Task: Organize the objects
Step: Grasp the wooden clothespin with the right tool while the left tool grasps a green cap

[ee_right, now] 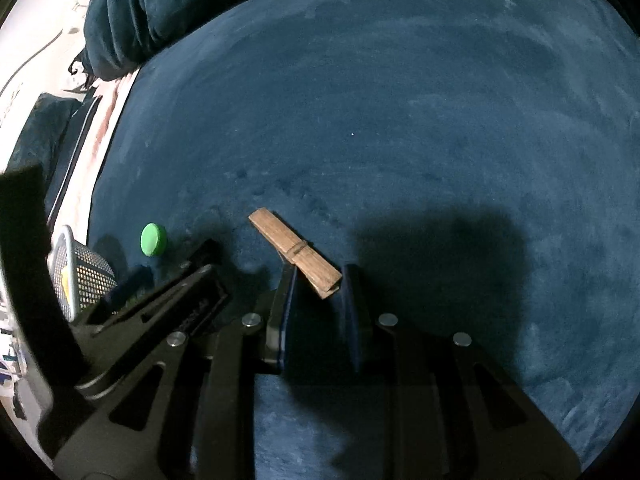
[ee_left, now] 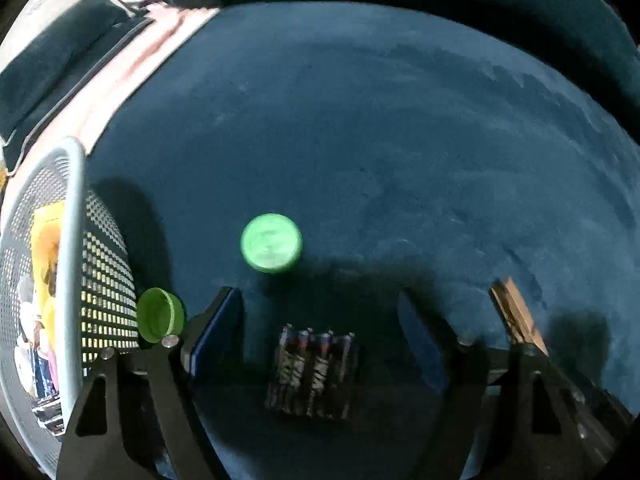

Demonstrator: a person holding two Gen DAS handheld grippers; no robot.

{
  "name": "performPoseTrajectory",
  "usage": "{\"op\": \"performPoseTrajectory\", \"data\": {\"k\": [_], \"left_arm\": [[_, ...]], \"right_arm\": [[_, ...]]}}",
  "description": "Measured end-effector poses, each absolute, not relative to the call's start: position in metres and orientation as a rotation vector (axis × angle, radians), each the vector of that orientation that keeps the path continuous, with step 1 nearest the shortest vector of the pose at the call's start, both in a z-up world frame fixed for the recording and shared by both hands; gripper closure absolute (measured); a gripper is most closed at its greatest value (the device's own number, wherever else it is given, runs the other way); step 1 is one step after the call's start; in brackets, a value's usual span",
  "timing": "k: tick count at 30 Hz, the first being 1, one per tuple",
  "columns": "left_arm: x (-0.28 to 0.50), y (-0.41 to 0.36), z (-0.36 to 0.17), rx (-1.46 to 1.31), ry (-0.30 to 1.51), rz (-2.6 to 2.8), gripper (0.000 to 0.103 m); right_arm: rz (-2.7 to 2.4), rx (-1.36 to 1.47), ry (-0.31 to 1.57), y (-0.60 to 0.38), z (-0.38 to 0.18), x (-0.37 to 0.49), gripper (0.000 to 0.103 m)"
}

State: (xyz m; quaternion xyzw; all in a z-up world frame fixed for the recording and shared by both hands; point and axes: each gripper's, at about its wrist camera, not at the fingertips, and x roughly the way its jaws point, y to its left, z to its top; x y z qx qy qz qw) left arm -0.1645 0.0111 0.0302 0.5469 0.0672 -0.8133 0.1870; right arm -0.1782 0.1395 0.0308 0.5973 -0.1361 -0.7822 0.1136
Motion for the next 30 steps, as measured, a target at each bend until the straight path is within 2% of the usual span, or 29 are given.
{"op": "performPoseTrajectory", "data": {"k": [5,10,12,14,15,17,18,30], "left_arm": [[-0.166,0.005,0.029,1.453,0.207,-2.288,0.019],[-0.170,0.005,0.025,1.462,0.193,-2.331,0.021],[-0.172,0.005,0.024,1.482,0.175,-2.385,0.028],[-0.173,0.007,0.026,1.499,0.171,-2.439,0.044],[-0.172,0.009,0.028,1.511,0.160,-2.462,0.048],[-0.170,0.015,0.032,1.522,0.140,-2.496,0.071],[-0.169,0.017,0.033,1.531,0.136,-2.514,0.073],[-0.161,0.013,0.033,1.635,0.353,-2.710,0.073]], "right_arm": [[-2.300,1.738,-0.284,0.129,0.031,-0.177,0.080],[-2.293,1.727,-0.287,0.135,0.030,-0.176,0.080],[-2.293,1.724,-0.282,0.136,0.030,-0.175,0.080],[-2.295,1.720,-0.274,0.138,0.030,-0.174,0.080],[-2.297,1.718,-0.267,0.138,0.031,-0.174,0.080],[-2.299,1.718,-0.259,0.139,0.031,-0.173,0.081],[-2.299,1.716,-0.255,0.140,0.032,-0.172,0.081],[-2.311,1.716,-0.215,0.140,0.038,-0.173,0.077]]}}
